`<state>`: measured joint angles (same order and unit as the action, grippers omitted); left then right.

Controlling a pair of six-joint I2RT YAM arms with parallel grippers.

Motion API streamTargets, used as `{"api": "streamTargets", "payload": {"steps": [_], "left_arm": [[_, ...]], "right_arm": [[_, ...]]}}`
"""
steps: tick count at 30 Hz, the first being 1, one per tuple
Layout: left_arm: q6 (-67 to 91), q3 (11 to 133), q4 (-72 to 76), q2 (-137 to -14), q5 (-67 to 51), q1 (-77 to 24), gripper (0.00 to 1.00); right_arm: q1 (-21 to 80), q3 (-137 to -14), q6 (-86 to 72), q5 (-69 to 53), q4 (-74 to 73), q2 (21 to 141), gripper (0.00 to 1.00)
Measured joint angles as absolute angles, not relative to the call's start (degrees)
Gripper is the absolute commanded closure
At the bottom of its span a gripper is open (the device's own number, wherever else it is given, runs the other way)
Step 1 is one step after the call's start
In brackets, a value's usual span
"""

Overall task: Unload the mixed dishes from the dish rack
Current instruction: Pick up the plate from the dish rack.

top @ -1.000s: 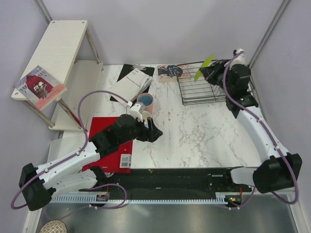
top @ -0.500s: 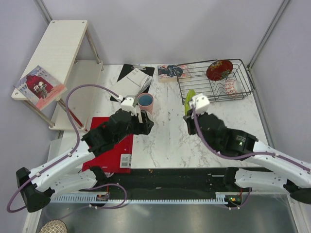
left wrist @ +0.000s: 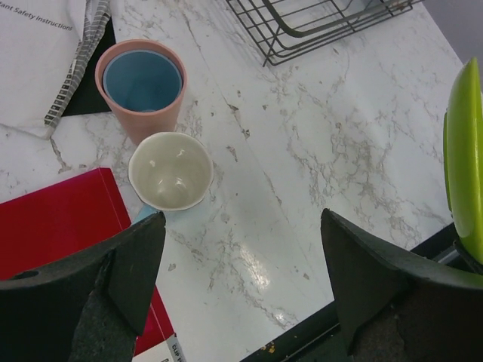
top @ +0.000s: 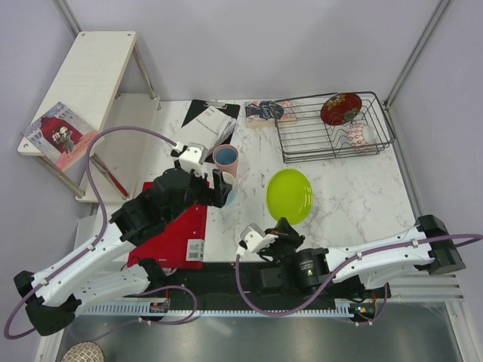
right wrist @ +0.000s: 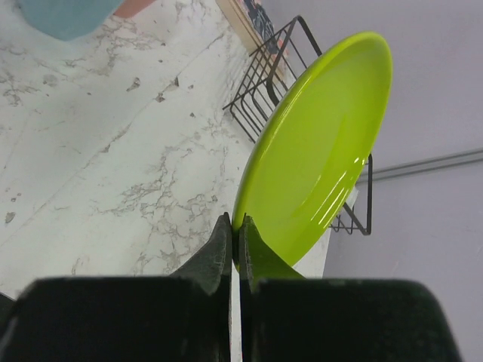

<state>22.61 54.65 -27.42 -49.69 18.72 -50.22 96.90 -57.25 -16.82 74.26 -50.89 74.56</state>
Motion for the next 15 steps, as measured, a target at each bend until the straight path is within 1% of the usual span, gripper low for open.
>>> {"api": "streamTargets", "payload": {"steps": [6,10,15], "left_arm": [[15.9,54.7,-27.5,-48.6,9.3,-50.2,0.09],[13.4,53.8,-26.8,-48.6,2.3,-50.2,0.07],[12.0,52.5,-25.2,-48.5,-0.1,-50.2,0.04]], "right_arm": [[101.2,-55.7,-13.3,74.5,-51.1,71.1,1.00],[102.3,-53.6,-8.5,71.4,-48.5,70.7,1.00],[102.4,-52.9,-2.4,67.3,-43.8,71.4,1.00]]}}
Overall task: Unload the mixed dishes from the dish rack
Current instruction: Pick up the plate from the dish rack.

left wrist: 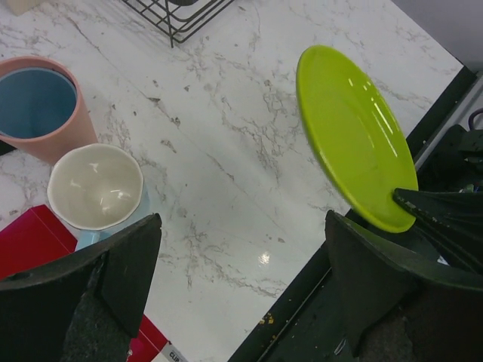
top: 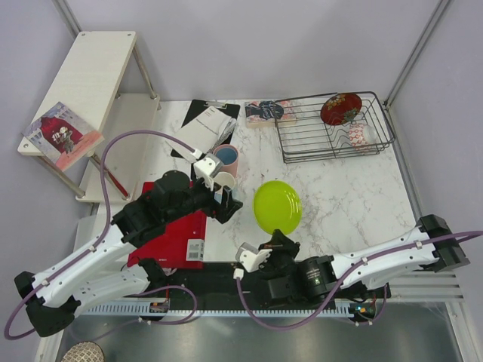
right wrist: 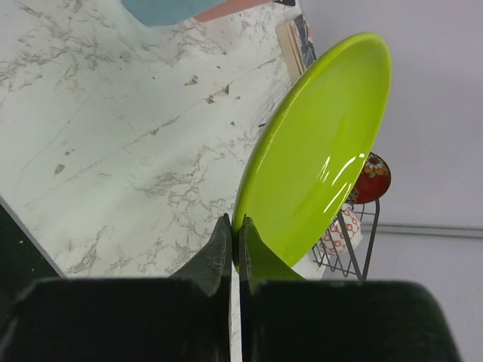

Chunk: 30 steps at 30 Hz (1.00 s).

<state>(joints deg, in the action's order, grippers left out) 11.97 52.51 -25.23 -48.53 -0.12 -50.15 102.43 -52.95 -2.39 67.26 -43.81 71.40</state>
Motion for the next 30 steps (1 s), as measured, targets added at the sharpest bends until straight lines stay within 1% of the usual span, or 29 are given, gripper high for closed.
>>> {"api": "streamTargets", "payload": {"steps": [5,13,22,27,28,30], "left_arm": [[11.1,52.8,-23.0,-48.8,-1.3,-50.2,0.01],[10.7,55.8,-21.3,-52.1,-4.2,-50.2,0.01],[10.7,57.4,-22.5,-58.3,-10.6,-50.2,0.09],[11.5,57.0,-23.2,-59.7,-12.4,-50.2,0.13],[11.6,56.9,-23.5,-59.8,-12.6,-50.2,0.15],[12.0,56.6,-23.7,-60.1,-12.8,-50.2,0.24]], "right_arm": [[102.5,-52.9,1.6,64.4,-40.2,74.2,1.00],[102.5,-52.9,4.9,61.9,-38.1,76.5,1.00],[102.5,-52.8,7.5,63.3,-37.4,77.8,1.00],[102.5,-52.7,8.9,65.2,-36.5,77.7,1.00],[102.5,-52.6,9.1,65.6,-36.3,77.7,1.00],[102.5,-52.4,9.5,66.1,-35.9,77.6,1.00]]}}
